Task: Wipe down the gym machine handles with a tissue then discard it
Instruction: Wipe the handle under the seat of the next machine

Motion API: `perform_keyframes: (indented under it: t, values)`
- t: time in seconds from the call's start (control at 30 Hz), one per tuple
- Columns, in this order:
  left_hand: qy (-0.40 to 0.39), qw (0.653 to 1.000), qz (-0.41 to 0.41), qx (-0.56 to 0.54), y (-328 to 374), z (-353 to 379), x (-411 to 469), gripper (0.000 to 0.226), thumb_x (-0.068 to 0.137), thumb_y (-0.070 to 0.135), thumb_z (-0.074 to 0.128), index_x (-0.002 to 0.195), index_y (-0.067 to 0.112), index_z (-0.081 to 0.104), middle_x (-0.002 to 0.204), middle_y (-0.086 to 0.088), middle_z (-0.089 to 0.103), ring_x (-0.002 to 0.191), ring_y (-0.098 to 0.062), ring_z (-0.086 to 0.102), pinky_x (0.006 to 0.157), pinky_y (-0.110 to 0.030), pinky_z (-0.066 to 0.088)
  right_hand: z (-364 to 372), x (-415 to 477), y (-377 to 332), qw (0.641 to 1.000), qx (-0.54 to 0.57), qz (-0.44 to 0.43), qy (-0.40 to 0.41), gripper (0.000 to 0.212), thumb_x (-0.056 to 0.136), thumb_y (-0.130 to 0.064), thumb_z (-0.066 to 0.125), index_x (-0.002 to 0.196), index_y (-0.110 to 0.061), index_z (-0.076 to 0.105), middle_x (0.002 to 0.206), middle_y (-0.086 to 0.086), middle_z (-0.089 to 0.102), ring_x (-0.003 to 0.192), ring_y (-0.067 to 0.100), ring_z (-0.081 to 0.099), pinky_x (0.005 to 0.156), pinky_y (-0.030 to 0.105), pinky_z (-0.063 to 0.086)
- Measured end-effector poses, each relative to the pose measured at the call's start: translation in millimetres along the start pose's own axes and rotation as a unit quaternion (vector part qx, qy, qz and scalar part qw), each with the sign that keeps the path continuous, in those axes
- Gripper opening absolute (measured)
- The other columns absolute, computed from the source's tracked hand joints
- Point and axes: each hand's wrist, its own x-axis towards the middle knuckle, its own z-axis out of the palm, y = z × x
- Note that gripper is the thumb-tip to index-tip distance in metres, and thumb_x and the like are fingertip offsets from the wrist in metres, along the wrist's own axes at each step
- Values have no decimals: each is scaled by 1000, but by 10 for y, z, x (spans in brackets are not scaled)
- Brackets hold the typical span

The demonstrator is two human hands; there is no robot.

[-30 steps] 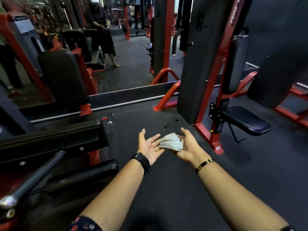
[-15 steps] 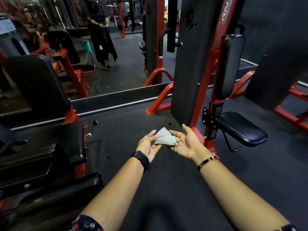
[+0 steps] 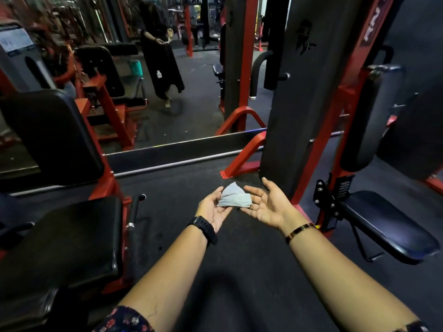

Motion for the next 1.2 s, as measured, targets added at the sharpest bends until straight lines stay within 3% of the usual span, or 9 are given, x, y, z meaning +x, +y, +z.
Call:
perform_keyframes:
  t: [0.17,0.43,0.53,0.67,0.77,1.0,1.2]
  values:
    - [8,1000,11,-13,471,-59,467,19,96,19,47,103,8,62,98,-11,66,89,-24,65,76,-35,52,396,549,-151,1000,-17,13,-4,53,98,-49,37,119,-5,56,94,16,71,94,30,63,80,43,49]
    - [33,998,47,-38,1087,-234,978,27,97,27,46,105,8,63,100,-10,65,88,-23,64,79,-37,51,993,1316,-344,997,-48,35,-48,57,98,-49,37,127,-2,53,110,21,65,91,33,66,71,40,54]
    - [50,996,60,-54,1282,-307,1210,27,96,29,47,105,8,62,101,-11,65,91,-24,63,77,-37,52,1184,1647,-412,994,-54,55,-75,56,98,-47,39,125,-1,54,103,22,68,81,33,70,63,38,57]
    - [73,992,77,-66,1499,-345,1515,27,95,31,48,103,9,62,100,-11,66,89,-25,64,75,-36,52,1377,2115,-525,988,-68,85,-108,56,98,-47,39,125,0,52,99,21,70,83,33,70,68,39,56]
    - [89,987,101,-85,1701,-325,1799,29,95,33,48,103,8,62,99,-13,66,89,-25,64,76,-37,53,1565,2506,-707,982,-91,105,-130,53,98,-47,39,119,0,54,89,20,72,73,31,72,59,37,59]
    - [158,968,144,-133,2027,-169,2526,38,95,39,46,111,7,61,108,-14,68,96,-27,65,83,-38,53,1977,3480,-1279,953,-188,147,-185,48,98,-45,41,117,-4,57,106,18,67,93,32,65,88,44,49]
    - [207,951,169,-153,2216,-16,2980,45,96,42,44,118,6,60,112,-14,68,101,-27,65,82,-38,53,2220,4060,-1535,929,-235,188,-214,41,98,-40,44,114,-4,57,95,16,69,84,29,67,74,39,57]
